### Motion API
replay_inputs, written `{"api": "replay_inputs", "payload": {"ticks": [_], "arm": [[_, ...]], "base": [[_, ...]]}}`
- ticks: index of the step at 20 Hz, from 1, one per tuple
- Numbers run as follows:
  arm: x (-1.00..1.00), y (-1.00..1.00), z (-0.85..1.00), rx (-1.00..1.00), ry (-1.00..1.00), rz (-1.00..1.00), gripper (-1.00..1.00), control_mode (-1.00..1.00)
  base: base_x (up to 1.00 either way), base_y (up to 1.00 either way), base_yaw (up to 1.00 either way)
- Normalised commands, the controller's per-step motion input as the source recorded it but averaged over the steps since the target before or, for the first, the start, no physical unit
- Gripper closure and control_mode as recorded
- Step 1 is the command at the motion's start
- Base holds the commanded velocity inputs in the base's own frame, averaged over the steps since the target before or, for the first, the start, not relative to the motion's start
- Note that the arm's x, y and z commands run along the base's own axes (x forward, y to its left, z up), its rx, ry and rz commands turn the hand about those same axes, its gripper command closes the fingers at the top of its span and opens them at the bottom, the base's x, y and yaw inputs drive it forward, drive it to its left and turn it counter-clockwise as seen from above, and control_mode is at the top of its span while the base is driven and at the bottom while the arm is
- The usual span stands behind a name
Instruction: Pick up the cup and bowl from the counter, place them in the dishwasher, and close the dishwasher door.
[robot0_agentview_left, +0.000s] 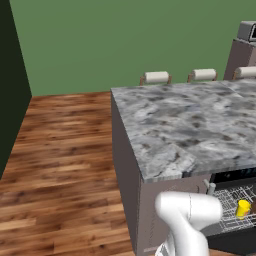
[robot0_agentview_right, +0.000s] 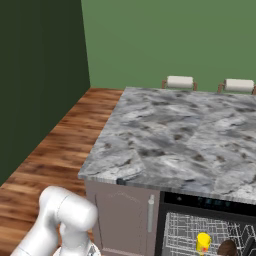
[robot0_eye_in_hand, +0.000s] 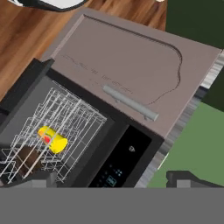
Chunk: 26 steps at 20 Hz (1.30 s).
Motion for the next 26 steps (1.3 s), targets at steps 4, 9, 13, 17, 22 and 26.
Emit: {"api": "replay_inputs", "payload": {"ticks": [4,9,13,17,22,26], "arm": [[-0.19,0.09,-0.13,0.0,-0.04,0.0,-1.0,-1.0],[-0.16,0.0,-0.31,0.0,-0.04,0.0,-1.0,-1.0],[-0.14,0.0,-0.49,0.0,-0.02,0.0,-1.0,-1.0],[-0.08,0.0,-0.45,0.0,-0.01,0.0,-1.0,-1.0],[-0.03,0.0,-0.38,0.0,-0.02,0.0,-1.0,-1.0],[0.0,-0.08,-0.39,0.0,-0.03,0.0,-1.0,-1.0]], "base": [[0.0,0.0,0.0],[0.0,0.0,0.0],[0.0,0.0,0.0],[0.0,0.0,0.0],[0.0,0.0,0.0],[0.0,0.0,0.0]]}}
